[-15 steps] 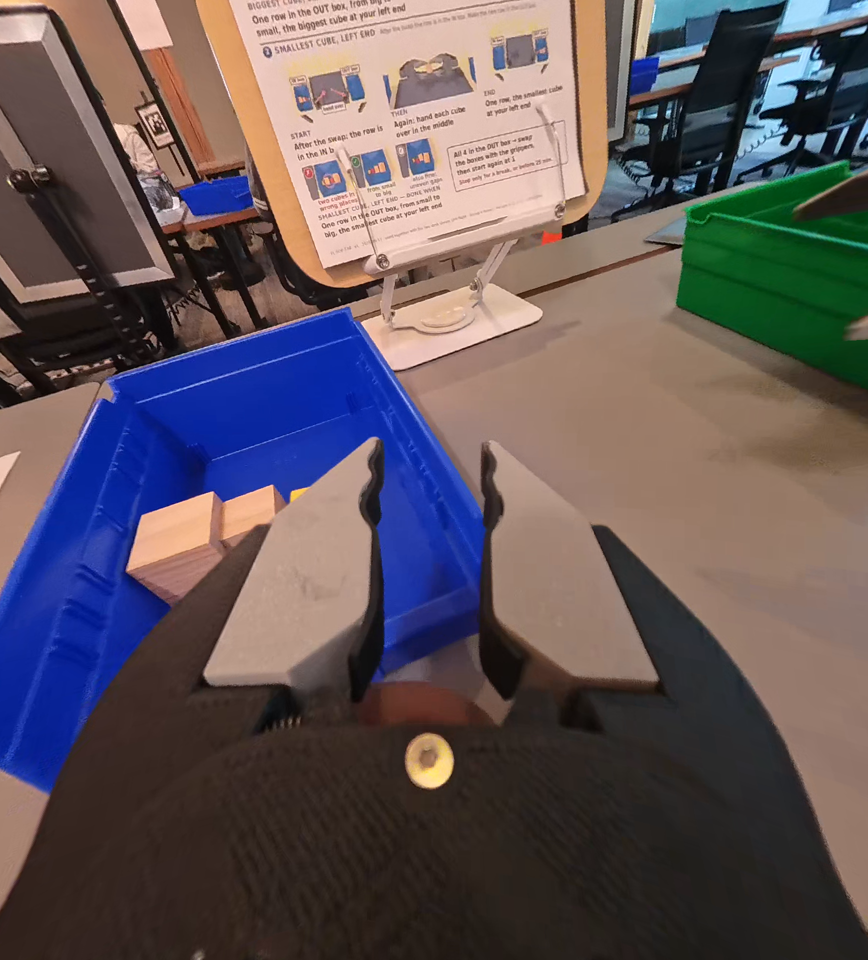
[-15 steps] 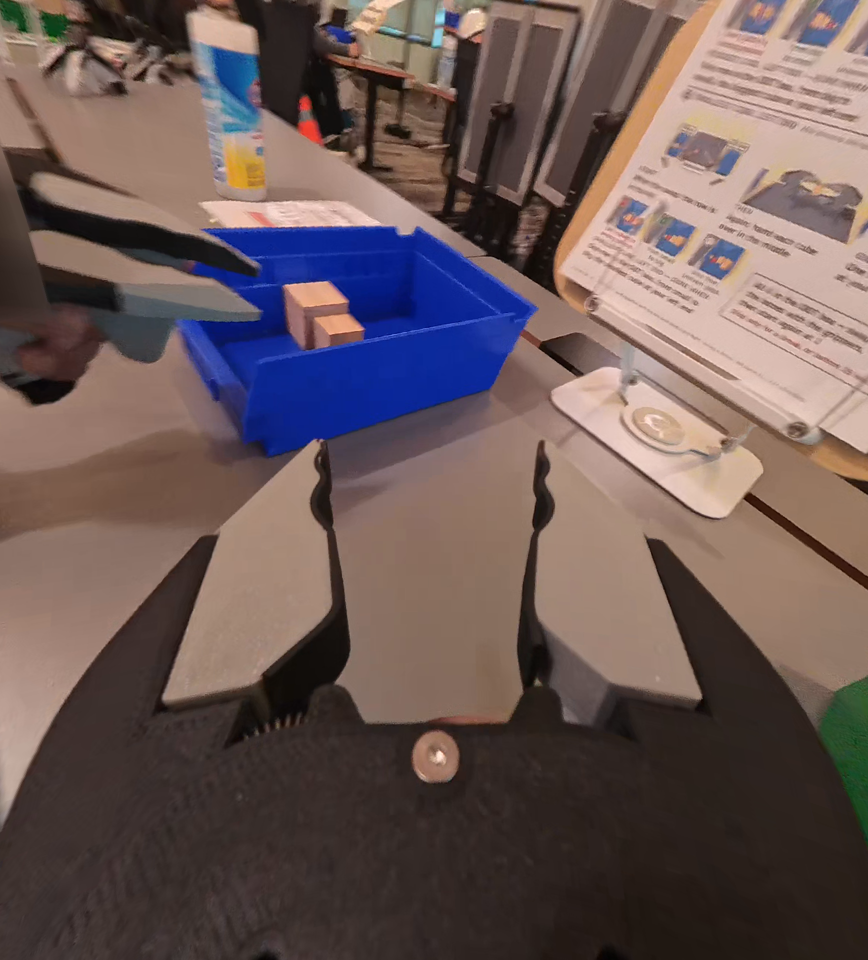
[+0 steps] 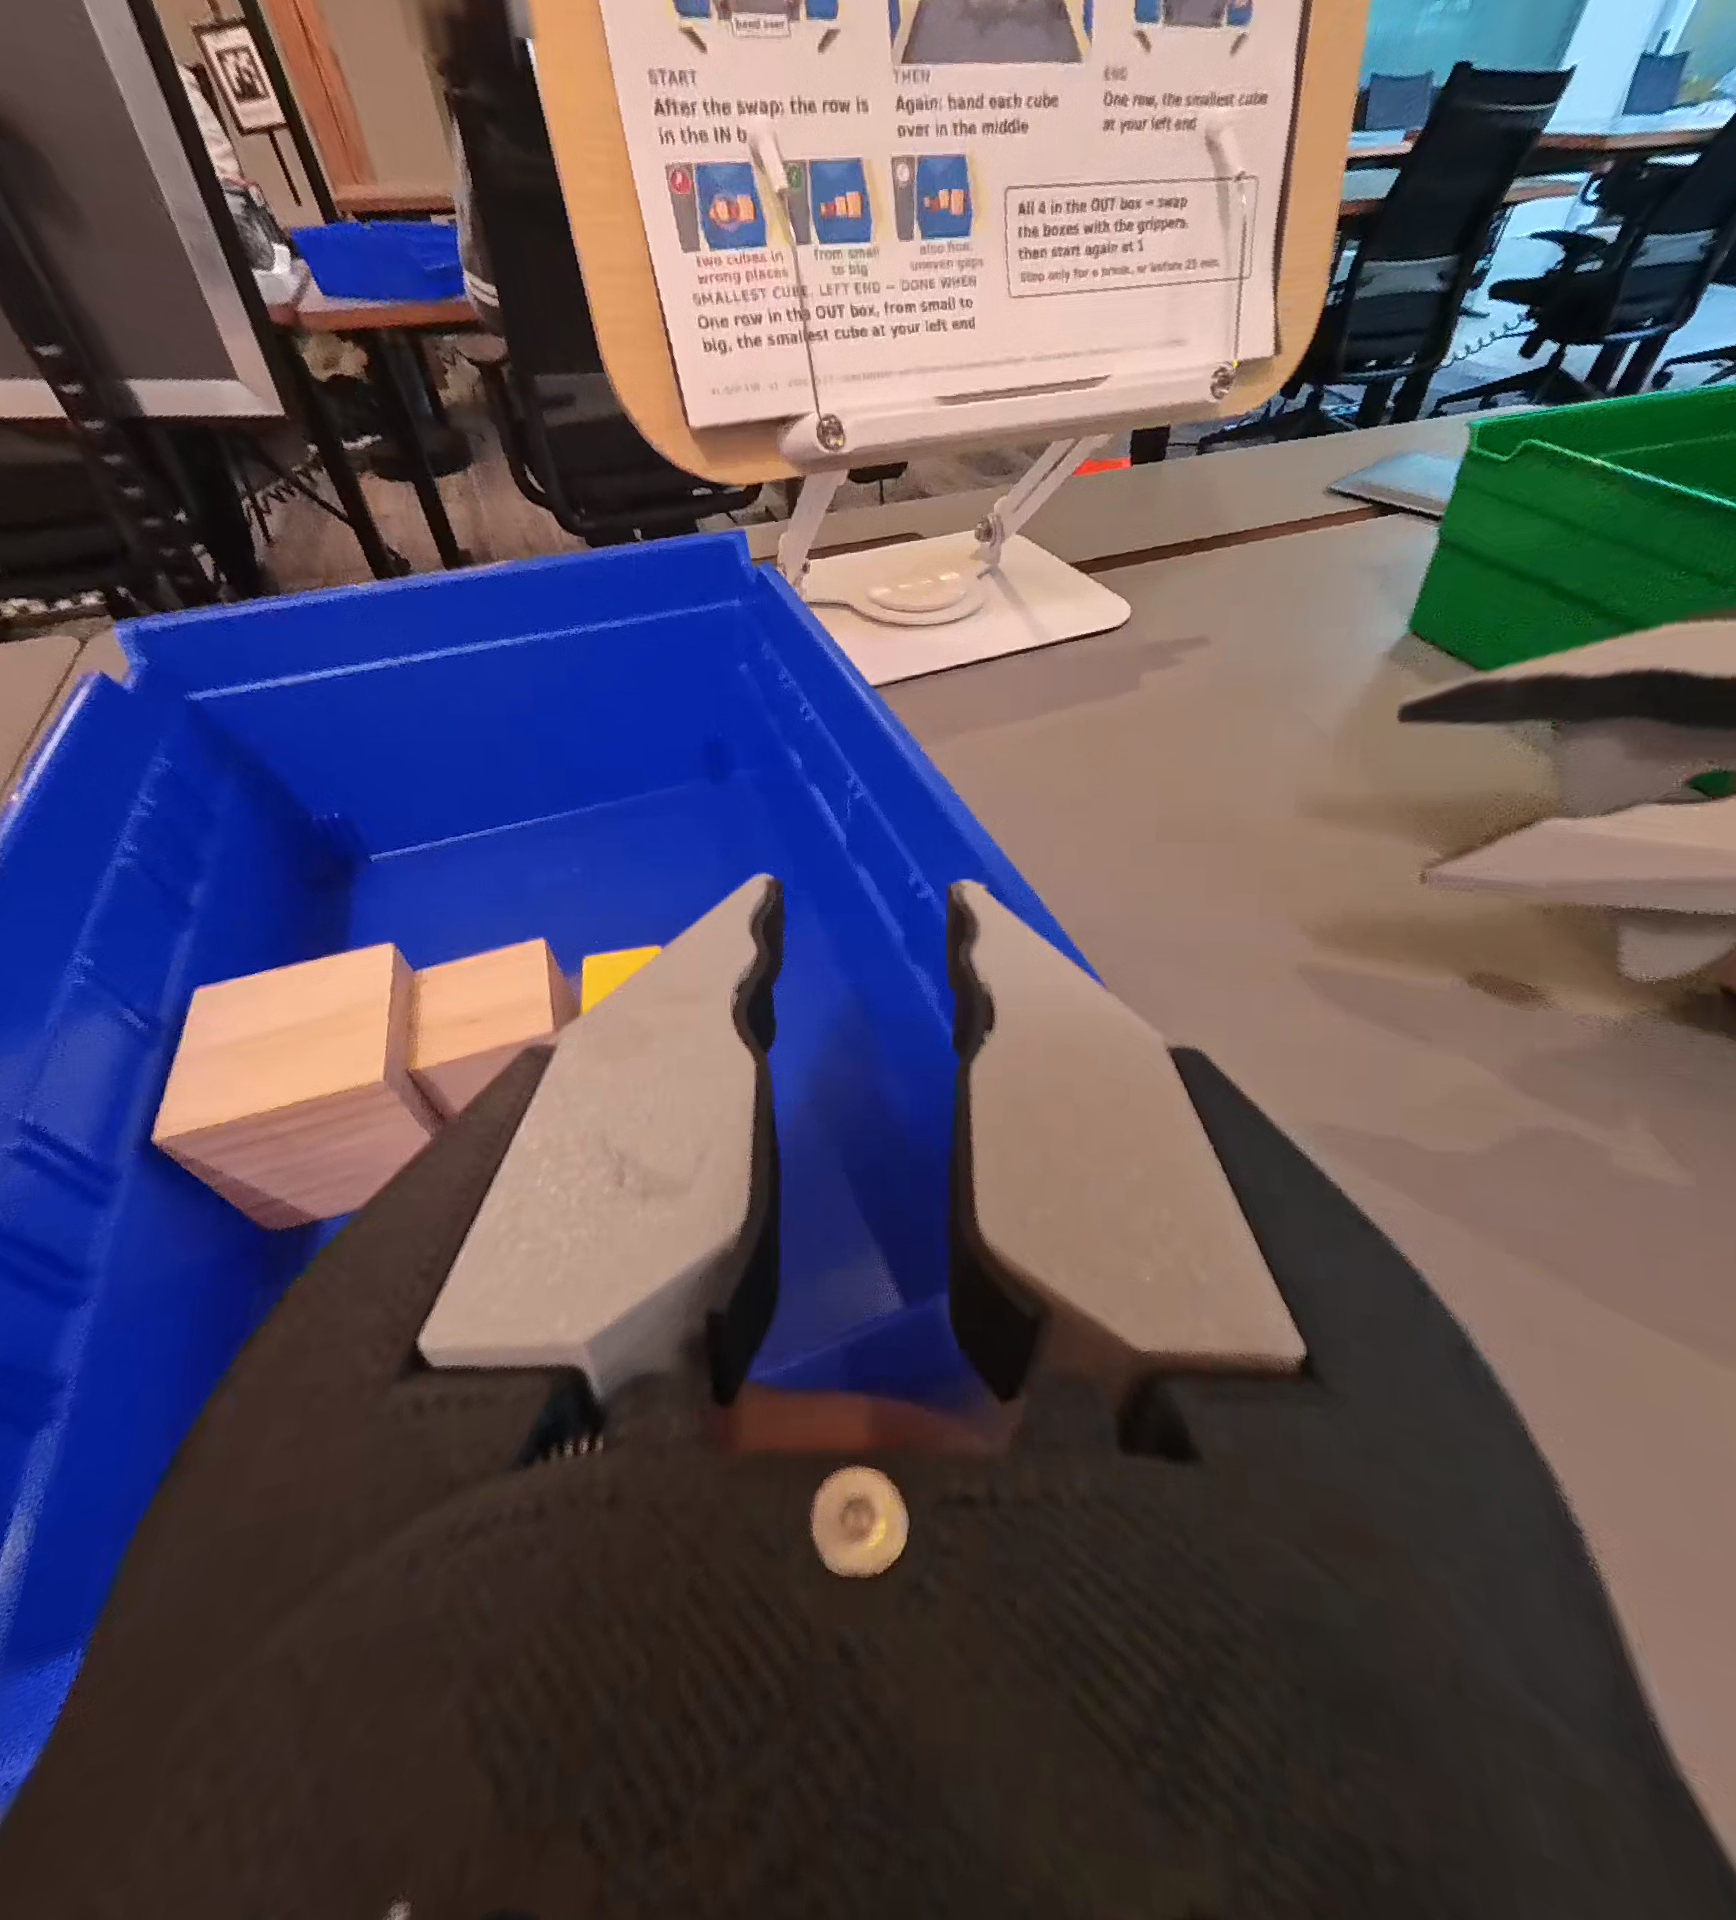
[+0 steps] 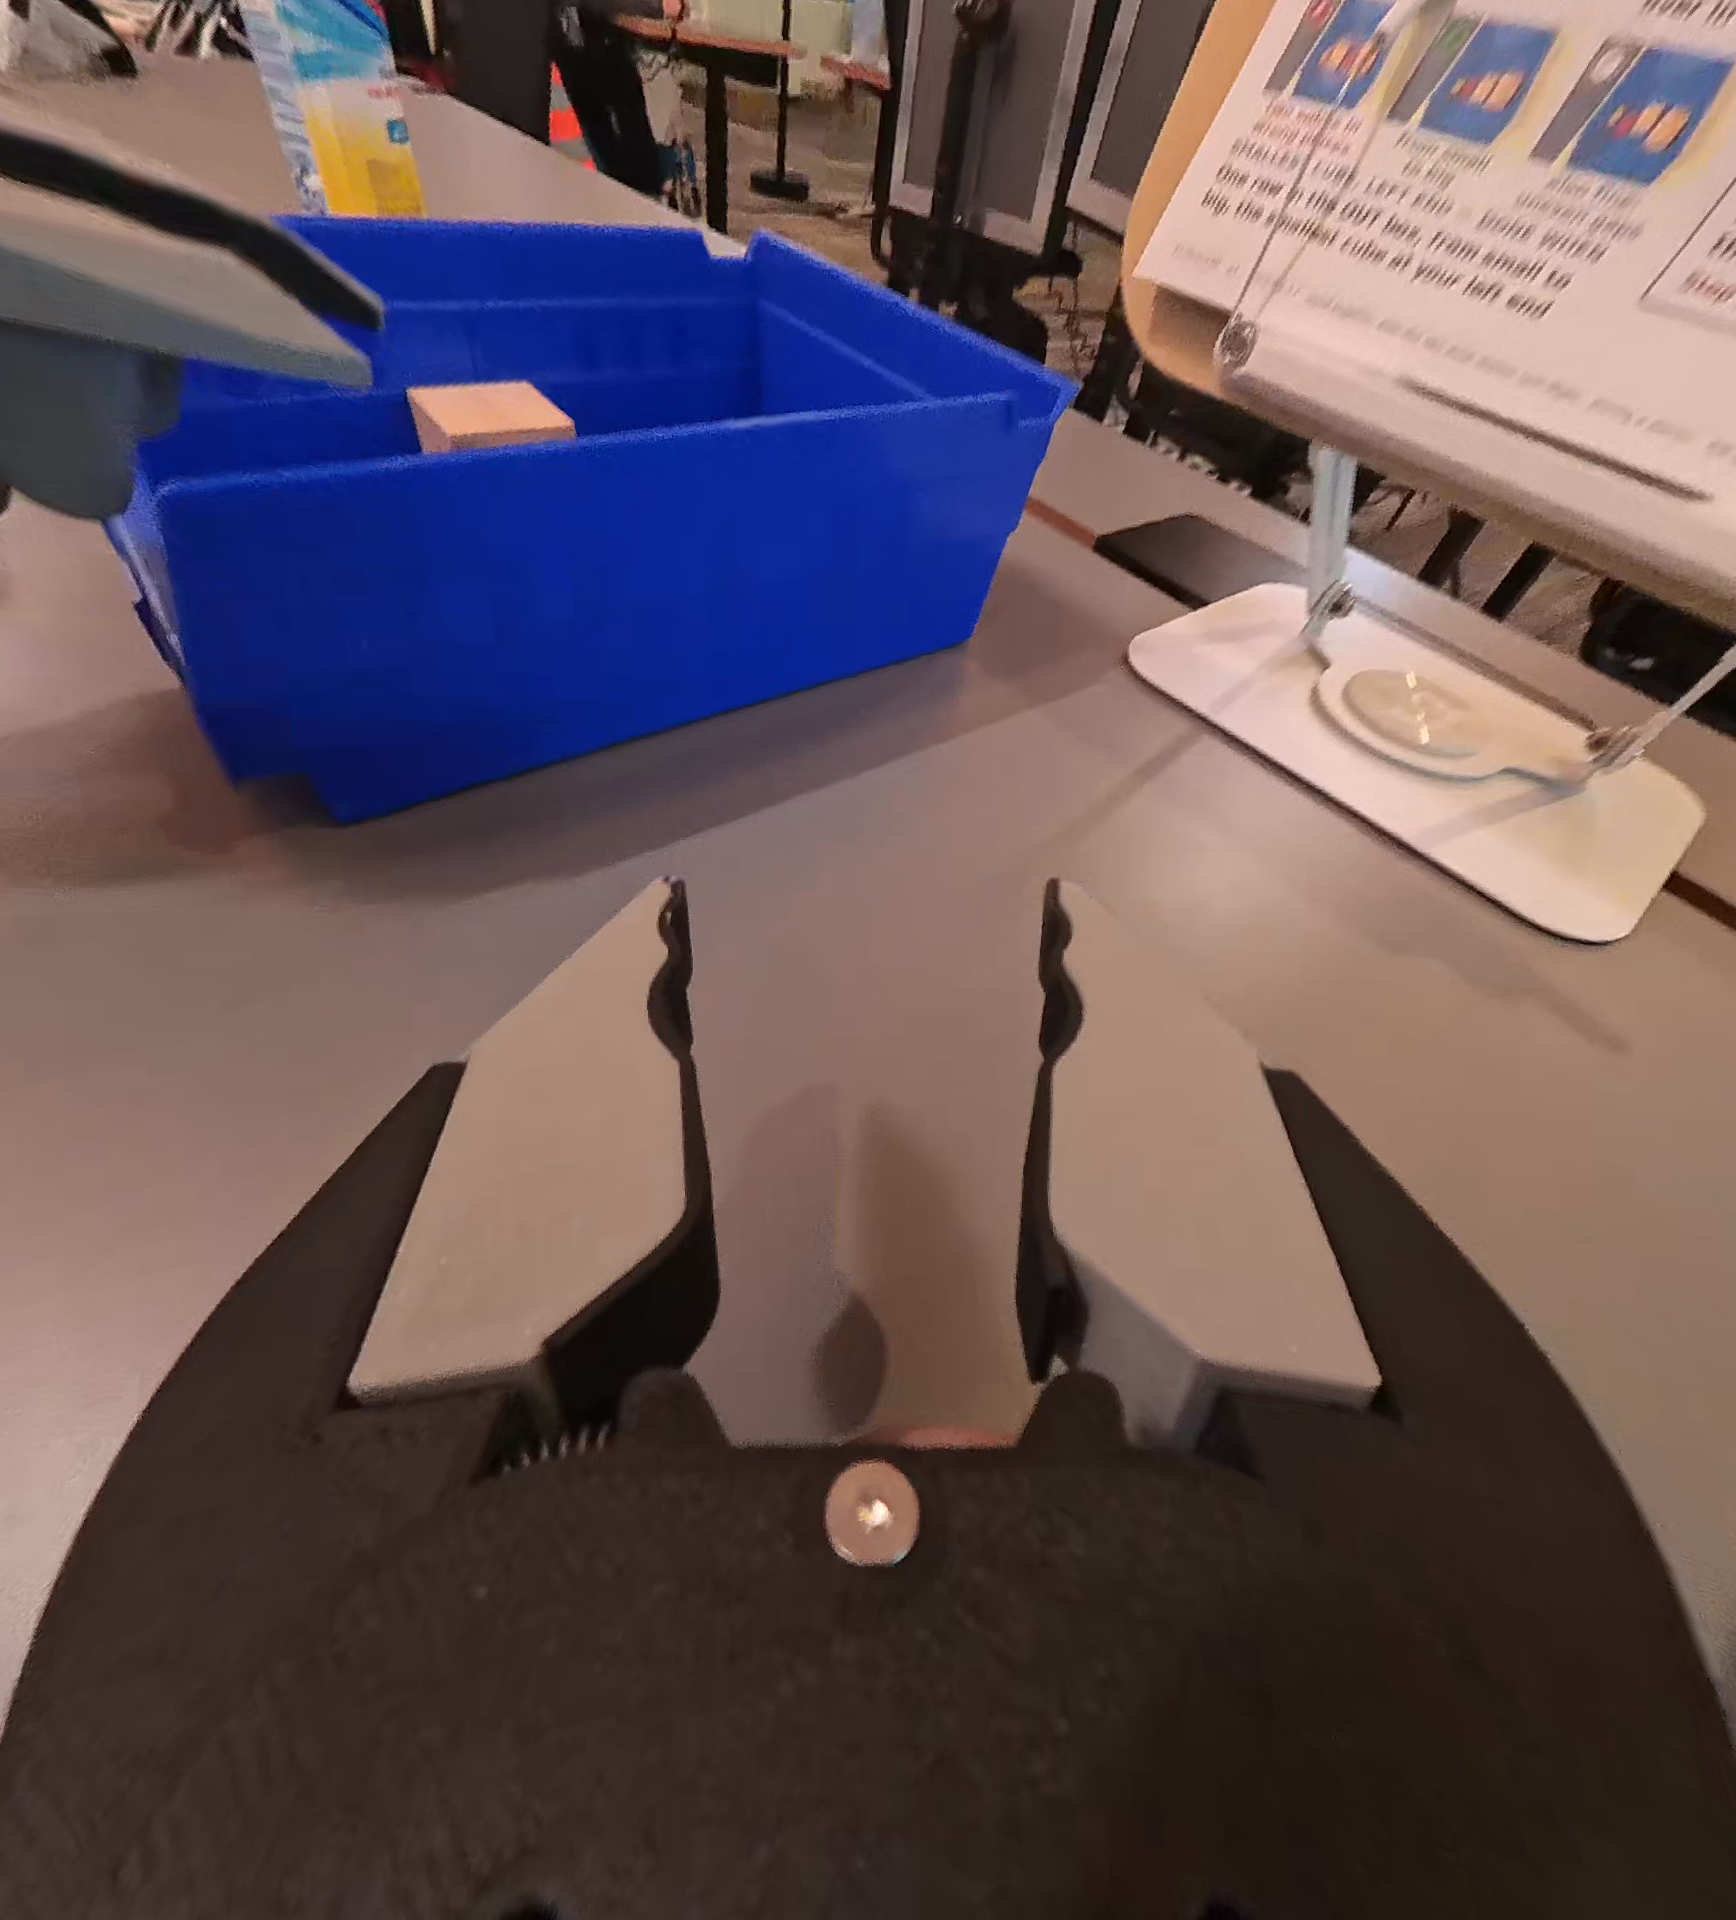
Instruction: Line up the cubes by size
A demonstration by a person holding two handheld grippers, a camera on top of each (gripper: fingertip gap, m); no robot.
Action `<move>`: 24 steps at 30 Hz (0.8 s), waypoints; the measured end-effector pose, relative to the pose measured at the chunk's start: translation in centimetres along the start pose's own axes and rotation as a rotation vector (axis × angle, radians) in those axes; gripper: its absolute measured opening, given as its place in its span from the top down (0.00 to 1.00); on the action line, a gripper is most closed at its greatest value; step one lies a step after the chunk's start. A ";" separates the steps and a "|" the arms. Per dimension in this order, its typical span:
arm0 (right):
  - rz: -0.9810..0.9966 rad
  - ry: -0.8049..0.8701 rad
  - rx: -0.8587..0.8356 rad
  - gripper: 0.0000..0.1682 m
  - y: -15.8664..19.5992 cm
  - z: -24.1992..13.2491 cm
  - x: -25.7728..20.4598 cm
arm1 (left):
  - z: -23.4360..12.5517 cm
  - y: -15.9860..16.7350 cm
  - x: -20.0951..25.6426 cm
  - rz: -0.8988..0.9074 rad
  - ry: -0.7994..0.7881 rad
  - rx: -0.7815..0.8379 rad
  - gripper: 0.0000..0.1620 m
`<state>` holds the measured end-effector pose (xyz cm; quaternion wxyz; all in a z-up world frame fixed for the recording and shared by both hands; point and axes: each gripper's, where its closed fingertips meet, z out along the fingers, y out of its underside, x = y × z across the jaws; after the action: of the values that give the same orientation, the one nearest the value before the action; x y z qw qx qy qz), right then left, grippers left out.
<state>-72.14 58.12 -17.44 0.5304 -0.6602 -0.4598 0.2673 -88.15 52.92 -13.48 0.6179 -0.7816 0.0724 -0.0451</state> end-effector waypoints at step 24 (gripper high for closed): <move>0.159 0.053 0.037 0.59 -1.4 -2.3 3.4 | -5.8 -2.3 -2.5 -0.086 -0.164 0.078 0.74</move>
<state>-69.19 60.15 -14.94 0.5319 -0.6914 -0.3867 0.2993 -91.36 48.24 -9.84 0.6493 -0.7603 -0.0142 -0.0103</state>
